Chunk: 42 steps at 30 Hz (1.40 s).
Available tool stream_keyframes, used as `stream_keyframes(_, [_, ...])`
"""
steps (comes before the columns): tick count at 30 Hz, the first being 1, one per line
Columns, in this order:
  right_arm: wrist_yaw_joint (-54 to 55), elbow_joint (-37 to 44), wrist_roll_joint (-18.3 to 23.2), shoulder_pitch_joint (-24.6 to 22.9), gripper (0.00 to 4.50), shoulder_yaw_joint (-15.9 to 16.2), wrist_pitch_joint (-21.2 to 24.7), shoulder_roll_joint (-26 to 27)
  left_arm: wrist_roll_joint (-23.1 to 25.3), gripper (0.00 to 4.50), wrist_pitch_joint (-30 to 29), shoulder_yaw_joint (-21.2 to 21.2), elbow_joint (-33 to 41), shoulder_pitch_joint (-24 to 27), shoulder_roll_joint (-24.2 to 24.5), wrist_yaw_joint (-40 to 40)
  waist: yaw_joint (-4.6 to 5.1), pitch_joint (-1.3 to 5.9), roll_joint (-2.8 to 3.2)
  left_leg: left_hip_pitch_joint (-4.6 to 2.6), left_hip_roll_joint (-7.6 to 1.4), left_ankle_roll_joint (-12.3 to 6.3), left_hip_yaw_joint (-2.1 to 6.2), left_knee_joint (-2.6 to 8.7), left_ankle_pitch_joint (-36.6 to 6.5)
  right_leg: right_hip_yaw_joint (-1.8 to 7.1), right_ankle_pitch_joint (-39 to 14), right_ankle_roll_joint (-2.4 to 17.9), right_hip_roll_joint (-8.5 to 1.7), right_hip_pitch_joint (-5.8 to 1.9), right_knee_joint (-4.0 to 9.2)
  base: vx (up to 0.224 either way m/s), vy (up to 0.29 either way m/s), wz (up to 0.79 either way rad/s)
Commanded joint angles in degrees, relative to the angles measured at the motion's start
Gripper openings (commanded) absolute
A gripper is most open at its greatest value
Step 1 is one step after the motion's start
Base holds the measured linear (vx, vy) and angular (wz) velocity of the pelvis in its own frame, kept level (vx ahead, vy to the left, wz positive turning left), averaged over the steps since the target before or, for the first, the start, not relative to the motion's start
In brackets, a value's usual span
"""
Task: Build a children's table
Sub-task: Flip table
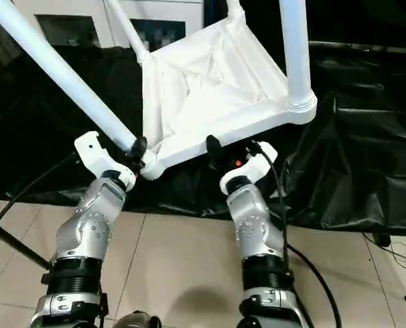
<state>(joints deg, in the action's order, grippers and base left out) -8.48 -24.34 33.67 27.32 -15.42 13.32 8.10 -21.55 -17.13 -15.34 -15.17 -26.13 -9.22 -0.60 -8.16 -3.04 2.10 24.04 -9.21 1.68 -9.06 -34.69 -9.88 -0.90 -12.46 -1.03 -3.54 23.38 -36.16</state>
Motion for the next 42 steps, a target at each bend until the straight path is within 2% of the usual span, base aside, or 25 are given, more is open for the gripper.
stream_keyframes(1, [0.2, 2.4, 0.8, -0.6, 4.50, -0.9, 0.7, -0.4, -3.3, 2.22, 0.9, -1.2, 1.4, 0.1, -1.3, -0.1, -0.06, 4.57, -1.42, -1.62, -3.17, -6.06, 0.58, 3.21, -1.4, 1.39, 6.0, 11.6, -4.21, -2.75, 2.98, 0.000, 0.000, 0.00])
stream_keyframes(5, [-2.4, 3.4, 3.5, 0.1, 4.50, -2.1, 0.8, -0.1, -3.2, 2.22, 0.5, -0.5, 1.4, 0.1, -1.4, -0.7, -0.04, 4.58, -1.29, -1.57, -3.17, -5.82, 0.59, 3.22, -2.2, 1.41, 5.4, 11.2, -4.24, -2.78, 3.05, 0.000, 0.000, 0.00])
stream_keyframes(6, [-1.8, 2.1, 3.5, 1.2, 4.50, -2.6, -0.1, 0.0, -3.2, 2.22, 0.2, -0.2, 1.6, 0.1, -1.5, -1.1, -0.07, 4.62, -1.09, -1.59, -3.18, -5.69, 0.61, 3.18, -1.8, 1.39, 5.8, 11.4, -4.21, -2.69, 3.01, 0.000, 0.000, 0.00])
stream_keyframes(11, [-0.6, -4.1, 2.6, 5.7, 4.50, -3.4, -2.1, 0.0, -3.1, 2.22, -0.4, 0.5, 1.7, 0.2, -1.7, -1.7, 0.08, 4.70, -1.06, -1.69, -3.15, -4.98, 0.45, 3.11, -2.0, 1.29, 5.3, 12.5, -4.20, -2.62, 2.94, 0.000, 0.000, 0.00])
stream_keyframes(12, [1.1, -7.9, 2.3, 8.5, 4.50, -4.3, -2.9, -0.1, -3.1, 2.22, -0.7, 0.9, 2.0, 0.4, -1.8, -1.9, 0.05, 4.64, -1.03, -1.76, -3.18, -4.94, 0.37, 3.11, -2.3, 1.32, 5.0, 12.6, -4.13, -2.51, 2.98, 0.000, 0.000, 0.00])
stream_keyframes(14, [2.0, -11.6, 1.4, 10.8, 4.50, -4.6, -3.7, -0.7, -3.1, 2.22, -1.0, 1.3, 2.4, 0.7, -2.0, -2.0, 0.05, 4.89, -1.08, -1.83, -3.20, -4.76, 0.29, 2.94, -1.3, 1.20, 6.3, 13.1, -4.19, -2.54, 2.64, 0.000, 0.000, 0.00])
stream_keyframes(18, [1.0, -16.0, 1.9, 14.2, 4.50, -5.5, -4.3, -1.4, -3.1, 2.22, -1.9, 2.5, 3.8, 1.6, -2.4, -2.5, -0.22, 5.01, -1.39, -1.62, -3.19, -6.32, 0.05, 2.67, 0.6, 1.18, 9.0, 13.1, -4.16, -2.72, 2.27, 0.000, 0.000, 0.00])
stream_keyframes(22, [0.2, -21.1, 2.3, 18.3, 4.50, -7.0, -6.3, -2.0, -3.5, 2.22, -3.3, 3.8, 6.1, 3.3, -3.2, -2.6, -0.24, 4.98, -1.85, -1.53, -3.23, -7.07, -0.13, 2.51, 0.4, 1.13, 8.2, 13.5, -4.22, -2.60, 2.22, 0.000, 0.000, 0.00])
stream_keyframes(23, [0.1, -21.9, 2.2, 18.8, 4.50, -7.1, -6.8, -2.1, -3.5, 2.22, -3.5, 4.0, 6.4, 3.5, -3.3, -2.5, -0.40, 4.88, -1.61, -1.57, -3.23, -6.96, -0.15, 2.54, -0.2, 1.11, 6.8, 13.4, -4.22, -2.49, 2.38, 0.000, 0.000, 0.00])
stream_keyframes(25, [0.2, -24.0, 2.5, 20.1, 4.50, -8.1, -8.0, -2.3, -3.7, 2.22, -3.8, 4.3, 7.1, 4.1, -3.4, -2.5, -0.32, 4.89, -1.63, -1.54, -3.35, -6.75, -0.13, 2.51, -0.4, 1.15, 6.4, 13.3, -4.22, -2.43, 2.26, 0.000, 0.000, 0.00])
stream_keyframes(27, [0.5, -26.2, 3.1, 21.3, 4.16, -9.6, -10.0, -2.6, -3.8, 2.22, -4.3, 4.6, 7.8, 5.0, -3.5, -2.6, -0.29, 4.97, -1.88, -1.38, -3.33, -6.87, -0.15, 2.27, 0.2, 1.14, 7.6, 13.5, -4.15, -2.36, 1.93, 0.000, 0.000, 0.00])
stream_keyframes(31, [-0.1, -26.8, 3.1, 21.3, 4.03, -9.9, -10.6, -2.9, -4.2, 2.22, -5.0, 4.9, 8.4, 5.4, -3.4, -3.1, -0.41, 4.87, -1.76, -1.33, -3.40, -7.05, -0.26, 2.06, -0.5, 1.08, 7.4, 13.7, -3.98, -1.97, 1.93, 0.000, 0.000, 0.00])
stream_keyframes(33, [-0.6, -27.9, 2.9, 21.7, 3.76, -10.4, -11.2, -3.1, -4.4, 2.22, -5.7, 5.1, 8.7, 5.6, -3.2, -3.6, -0.35, 4.74, -1.74, -1.32, -3.46, -6.54, -0.27, 2.20, -2.0, 1.02, 5.4, 13.5, -4.03, -1.91, 2.12, 0.000, 0.000, 0.00])
stream_keyframes(37, [-1.7, -30.0, 2.7, 22.5, 3.60, -11.1, -12.7, -3.4, -4.5, 2.22, -6.6, 5.1, 9.1, 5.7, -3.0, -3.9, -0.26, 4.66, -1.68, -1.37, -3.50, -5.45, -0.28, 2.41, -3.8, 1.01, 3.1, 13.1, -4.07, -1.86, 2.35, 0.000, 0.000, 0.00])
stream_keyframes(39, [-2.2, -30.5, 2.7, 22.8, 3.37, -11.3, -13.3, -3.4, -4.5, 2.22, -7.0, 5.0, 9.1, 5.6, -2.8, -4.2, -0.15, 4.57, -1.74, -1.30, -3.46, -4.99, -0.31, 2.55, -4.9, 1.00, 1.7, 12.8, -4.12, -1.87, 2.56, 0.000, 0.000, 0.00])
stream_keyframes(40, [-2.3, -30.7, 2.6, 22.9, 3.37, -11.2, -13.5, -3.4, -4.5, 2.22, -7.1, 5.0, 9.1, 5.6, -2.7, -4.3, -0.13, 4.58, -1.62, -1.32, -3.45, -4.88, -0.29, 2.54, -5.0, 1.01, 1.6, 12.8, -4.11, -1.83, 2.55, 0.000, 0.000, 0.00])
stream_keyframes(42, [-2.5, -30.9, 2.5, 22.9, 3.07, -11.2, -13.8, -3.5, -4.3, 2.22, -7.2, 4.9, 8.9, 5.7, -2.6, -4.3, -0.12, 4.69, -1.58, -1.31, -3.43, -4.99, -0.28, 2.47, -4.2, 1.01, 2.7, 12.6, -4.11, -1.87, 2.42, 0.000, 0.000, 0.00])
